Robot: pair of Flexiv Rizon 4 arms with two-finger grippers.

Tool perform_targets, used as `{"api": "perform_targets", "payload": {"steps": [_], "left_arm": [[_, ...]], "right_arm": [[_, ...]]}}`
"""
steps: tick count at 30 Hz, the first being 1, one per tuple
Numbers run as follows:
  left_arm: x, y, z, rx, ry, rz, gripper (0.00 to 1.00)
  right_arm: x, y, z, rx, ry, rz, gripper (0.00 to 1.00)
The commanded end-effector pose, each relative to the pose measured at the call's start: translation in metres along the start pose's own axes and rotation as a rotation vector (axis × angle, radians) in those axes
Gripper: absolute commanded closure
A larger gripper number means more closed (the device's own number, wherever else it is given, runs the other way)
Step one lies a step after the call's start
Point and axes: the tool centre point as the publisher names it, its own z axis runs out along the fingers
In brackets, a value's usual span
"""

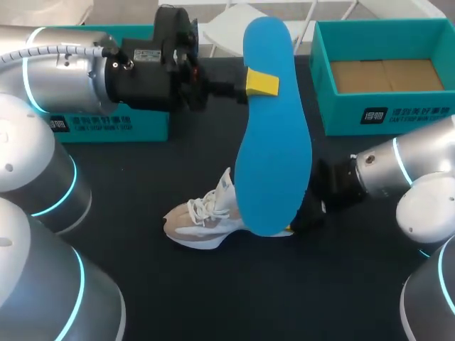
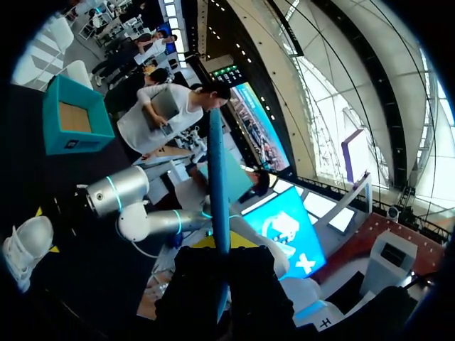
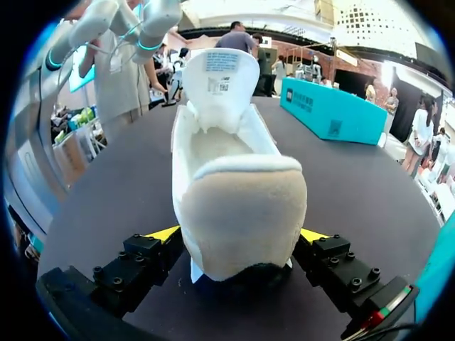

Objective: Take the shoe out of the shoebox, open the shoe tongue, remove and reinsert the insole, then place the shoe into the shoebox

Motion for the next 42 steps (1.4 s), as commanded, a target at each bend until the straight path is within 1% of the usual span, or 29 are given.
{"api": "perform_targets", "payload": {"steps": [1, 5, 9, 10, 11, 12, 13, 14, 17, 20, 23, 25, 35, 36, 37, 42], "left_arm": [[-0.001, 0.001, 0.000, 0.001, 0.000, 0.001, 1.00], [-0.001, 0.001, 0.000, 0.001, 0.000, 0.001, 1.00], [-0.001, 0.001, 0.000, 0.001, 0.000, 0.001, 1.00], [-0.001, 0.001, 0.000, 0.001, 0.000, 0.001, 1.00], [-0.001, 0.001, 0.000, 0.001, 0.000, 0.001, 1.00], [-0.001, 0.001, 0.000, 0.001, 0.000, 0.001, 1.00], [-0.001, 0.001, 0.000, 0.001, 0.000, 0.001, 1.00], [-0.001, 0.001, 0.000, 0.001, 0.000, 0.001, 1.00], [-0.001, 0.001, 0.000, 0.001, 0.000, 0.001, 1.00], [-0.001, 0.001, 0.000, 0.001, 0.000, 0.001, 1.00], [-0.001, 0.001, 0.000, 0.001, 0.000, 0.001, 1.00], [-0.001, 0.001, 0.000, 0.001, 0.000, 0.001, 1.00], [-0.001, 0.001, 0.000, 0.001, 0.000, 0.001, 1.00], [-0.001, 0.001, 0.000, 0.001, 0.000, 0.001, 1.00], [-0.001, 0.001, 0.000, 0.001, 0.000, 0.001, 1.00], [-0.001, 0.001, 0.000, 0.001, 0.000, 0.001, 1.00]], "right_arm": [[0.004, 0.009, -0.017, 0.136, -0.014, -0.001, 0.00], [0.002, 0.009, -0.027, 0.205, -0.036, -0.016, 0.00], [0.001, 0.016, -0.038, 0.322, -0.033, -0.046, 0.00], [0.001, 0.017, -0.039, 0.334, -0.033, -0.047, 0.00], [0.000, 0.022, -0.043, 0.415, -0.030, -0.051, 0.00], [0.000, 0.023, -0.043, 0.430, -0.028, -0.053, 0.00], [-0.001, 0.026, -0.044, 0.468, -0.020, -0.056, 0.00], [-0.001, 0.027, -0.045, 0.490, -0.020, -0.058, 0.00], [-0.001, 0.033, -0.049, 0.550, -0.052, -0.048, 0.00], [0.001, 0.037, -0.049, 0.643, -0.070, -0.060, 0.00], [0.004, 0.042, -0.050, 0.700, -0.083, -0.080, 0.00], [0.004, 0.043, -0.053, 0.691, -0.122, -0.044, 0.00], [0.004, 0.043, -0.053, 0.691, -0.122, -0.044, 0.00], [0.005, 0.042, -0.048, 0.706, -0.112, -0.035, 0.00], [0.006, 0.042, -0.046, 0.697, -0.109, -0.044, 0.00], [0.008, 0.045, -0.051, 0.716, -0.110, -0.050, 0.00]]}}
